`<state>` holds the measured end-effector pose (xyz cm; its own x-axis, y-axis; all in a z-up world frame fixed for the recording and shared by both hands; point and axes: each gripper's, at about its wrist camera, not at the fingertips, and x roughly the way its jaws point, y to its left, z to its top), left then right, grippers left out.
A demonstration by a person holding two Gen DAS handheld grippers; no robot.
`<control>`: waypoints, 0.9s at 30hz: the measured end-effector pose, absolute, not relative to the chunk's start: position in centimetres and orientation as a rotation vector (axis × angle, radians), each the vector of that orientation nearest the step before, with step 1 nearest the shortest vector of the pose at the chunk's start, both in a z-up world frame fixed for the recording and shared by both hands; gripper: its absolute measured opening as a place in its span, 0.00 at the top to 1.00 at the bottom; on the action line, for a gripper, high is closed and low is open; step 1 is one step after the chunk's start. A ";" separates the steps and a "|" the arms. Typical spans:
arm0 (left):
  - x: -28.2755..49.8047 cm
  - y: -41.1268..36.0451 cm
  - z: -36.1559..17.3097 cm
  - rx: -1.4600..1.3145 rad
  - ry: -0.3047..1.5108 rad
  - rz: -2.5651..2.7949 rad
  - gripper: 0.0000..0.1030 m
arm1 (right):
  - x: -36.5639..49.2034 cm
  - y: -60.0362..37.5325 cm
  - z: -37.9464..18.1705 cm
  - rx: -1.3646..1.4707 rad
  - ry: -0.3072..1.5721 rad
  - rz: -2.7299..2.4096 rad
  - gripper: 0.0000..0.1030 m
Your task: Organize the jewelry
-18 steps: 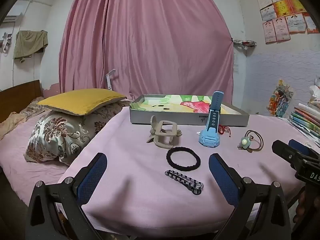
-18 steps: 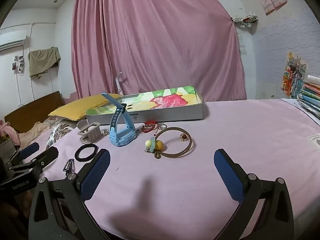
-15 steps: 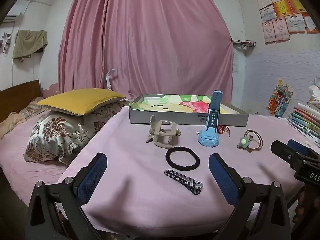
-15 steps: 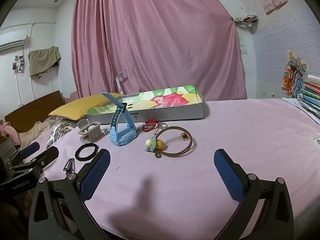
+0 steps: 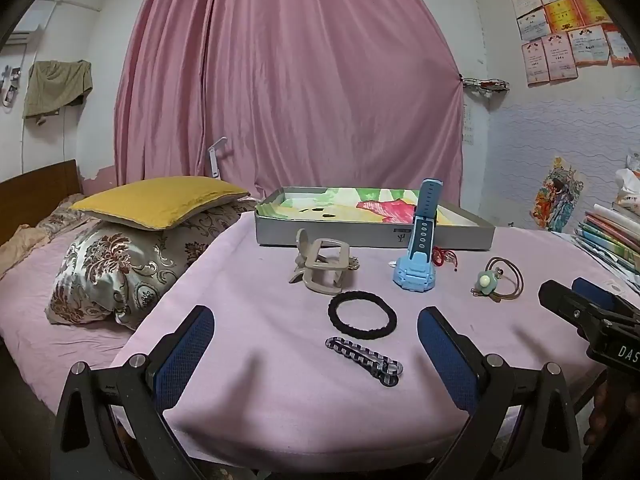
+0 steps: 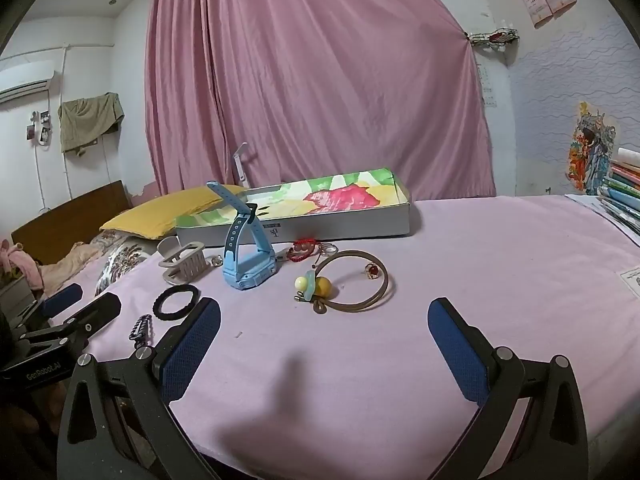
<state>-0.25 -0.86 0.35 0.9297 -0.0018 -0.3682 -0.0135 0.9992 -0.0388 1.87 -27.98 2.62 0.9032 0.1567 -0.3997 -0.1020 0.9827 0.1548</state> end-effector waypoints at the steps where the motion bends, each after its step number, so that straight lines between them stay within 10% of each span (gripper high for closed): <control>1: -0.2 -0.8 0.2 -0.041 0.377 0.004 0.01 | 1.8 -28.0 2.6 0.132 0.423 0.134 0.01; 27: -0.2 -0.8 0.2 -0.040 0.378 0.003 0.01 | 2.0 -28.0 2.4 0.140 0.430 0.142 0.01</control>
